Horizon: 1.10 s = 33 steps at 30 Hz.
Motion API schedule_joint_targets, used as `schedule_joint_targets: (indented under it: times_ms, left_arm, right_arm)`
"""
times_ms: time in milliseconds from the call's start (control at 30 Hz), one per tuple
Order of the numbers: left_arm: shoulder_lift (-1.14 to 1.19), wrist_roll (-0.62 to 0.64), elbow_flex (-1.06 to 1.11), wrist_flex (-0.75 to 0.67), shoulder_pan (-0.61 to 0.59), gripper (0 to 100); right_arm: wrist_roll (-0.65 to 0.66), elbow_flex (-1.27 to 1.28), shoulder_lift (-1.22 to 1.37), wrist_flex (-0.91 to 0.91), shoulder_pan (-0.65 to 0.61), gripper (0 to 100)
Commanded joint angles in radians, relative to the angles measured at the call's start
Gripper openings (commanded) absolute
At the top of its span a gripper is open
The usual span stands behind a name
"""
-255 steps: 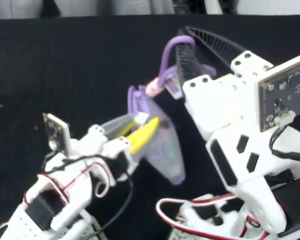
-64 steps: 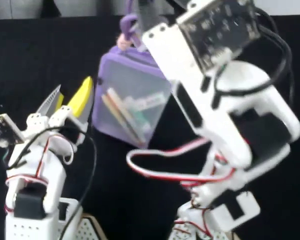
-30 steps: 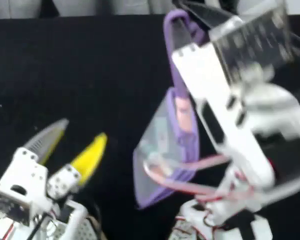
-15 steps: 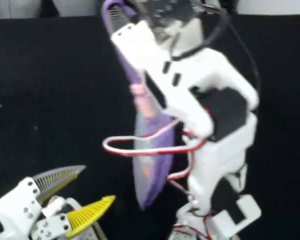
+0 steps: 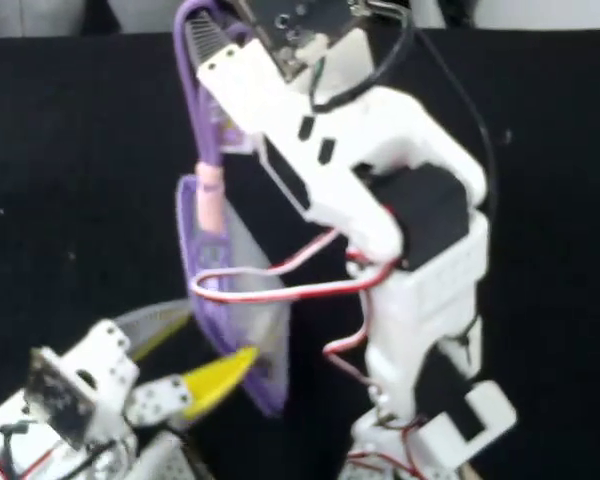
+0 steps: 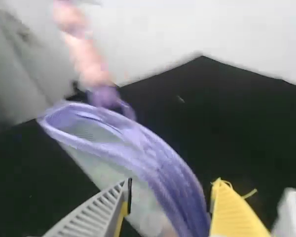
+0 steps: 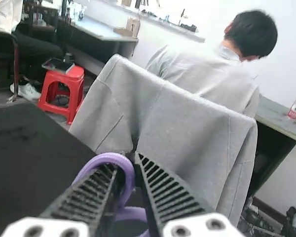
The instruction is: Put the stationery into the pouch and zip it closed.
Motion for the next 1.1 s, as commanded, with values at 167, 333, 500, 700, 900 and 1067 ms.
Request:
schedule_joint_targets:
  times_ms: [167, 333, 500, 700, 900, 1067]
  left_arm:
    - [-0.006, 0.003, 0.012, -0.034, -0.286, 26]
    - [-0.005, 0.008, 0.07, -0.041, -0.285, 26]
    - [-0.005, 0.011, 0.186, -0.167, -0.285, 13]
    - [-0.005, 0.023, 0.209, -0.298, -0.274, 4]
    - [-0.002, 0.057, 0.102, -0.364, -0.071, 3]
    - [-0.002, -0.117, 0.073, -0.321, 0.015, 3]
  right_arm:
    - [-0.005, -0.134, -0.041, 0.098, -0.003, 1.1]
    - [-0.005, -0.177, -0.041, 0.14, -0.002, 1.1]
    - [-0.003, -0.272, -0.042, 0.227, 0.025, 1.1]
    - [-0.008, -0.354, -0.041, 0.296, 0.183, 1.1]
    - [-0.009, -0.326, -0.028, 0.311, 0.408, 1.1]
    - [-0.057, -0.246, -0.012, 0.296, 0.626, 1.1]
